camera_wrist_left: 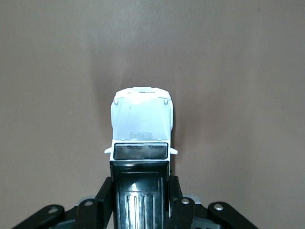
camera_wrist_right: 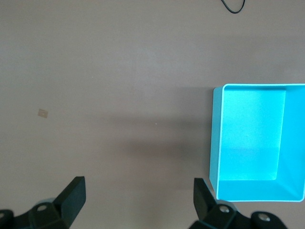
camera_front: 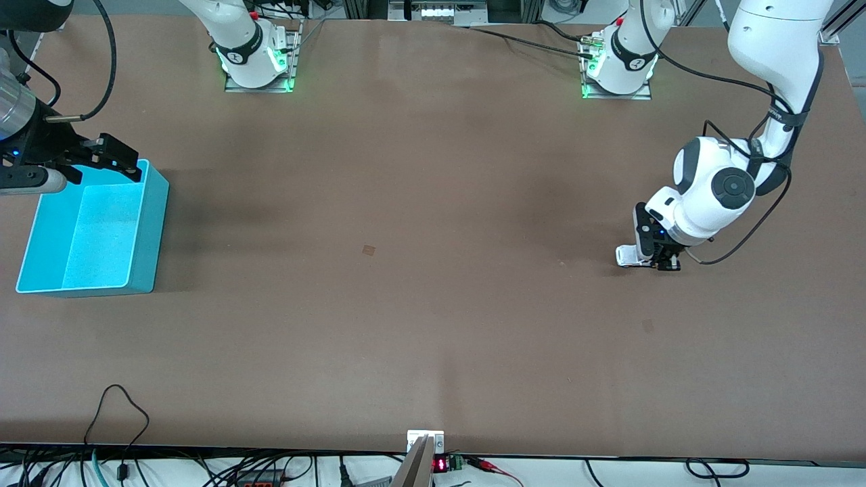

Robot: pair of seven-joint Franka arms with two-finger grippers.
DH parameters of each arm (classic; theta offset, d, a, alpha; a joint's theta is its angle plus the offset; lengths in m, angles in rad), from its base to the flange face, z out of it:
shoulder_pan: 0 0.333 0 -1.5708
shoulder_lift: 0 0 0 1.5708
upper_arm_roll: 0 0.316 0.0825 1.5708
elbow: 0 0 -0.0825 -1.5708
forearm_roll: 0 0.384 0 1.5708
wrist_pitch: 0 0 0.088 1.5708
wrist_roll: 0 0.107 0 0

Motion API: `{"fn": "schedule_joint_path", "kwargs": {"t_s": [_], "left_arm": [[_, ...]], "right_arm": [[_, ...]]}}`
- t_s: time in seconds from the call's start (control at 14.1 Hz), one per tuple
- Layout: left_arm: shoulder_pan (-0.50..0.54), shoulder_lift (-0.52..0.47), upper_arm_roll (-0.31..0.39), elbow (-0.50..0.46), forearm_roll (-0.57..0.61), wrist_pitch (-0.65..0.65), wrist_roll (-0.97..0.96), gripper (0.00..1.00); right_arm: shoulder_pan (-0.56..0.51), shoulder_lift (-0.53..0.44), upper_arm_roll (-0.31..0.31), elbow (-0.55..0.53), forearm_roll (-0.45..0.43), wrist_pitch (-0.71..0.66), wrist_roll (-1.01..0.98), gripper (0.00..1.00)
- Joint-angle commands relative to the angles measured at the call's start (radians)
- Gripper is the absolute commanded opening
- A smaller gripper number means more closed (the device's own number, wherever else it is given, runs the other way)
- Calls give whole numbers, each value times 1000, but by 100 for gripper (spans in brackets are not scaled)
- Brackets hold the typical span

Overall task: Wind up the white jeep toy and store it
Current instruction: 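Press the jeep down and drag it backward with the left gripper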

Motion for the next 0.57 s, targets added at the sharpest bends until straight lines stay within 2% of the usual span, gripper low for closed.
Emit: {"fn": "schedule_joint_path", "kwargs": {"t_s": [0.0,0.21,0.5], "left_arm": [[36,57,-4,14,12,-9,7,22],[74,94,6,37,13,-12,35,24],[170,114,6,65,12,-12,184,24]], "right_arm": [[1,3,0,16,13,-16,-3,100],[0,3,0,16,13,-16,-5,100],[0,3,0,16,13,-16,-5,100]]}}
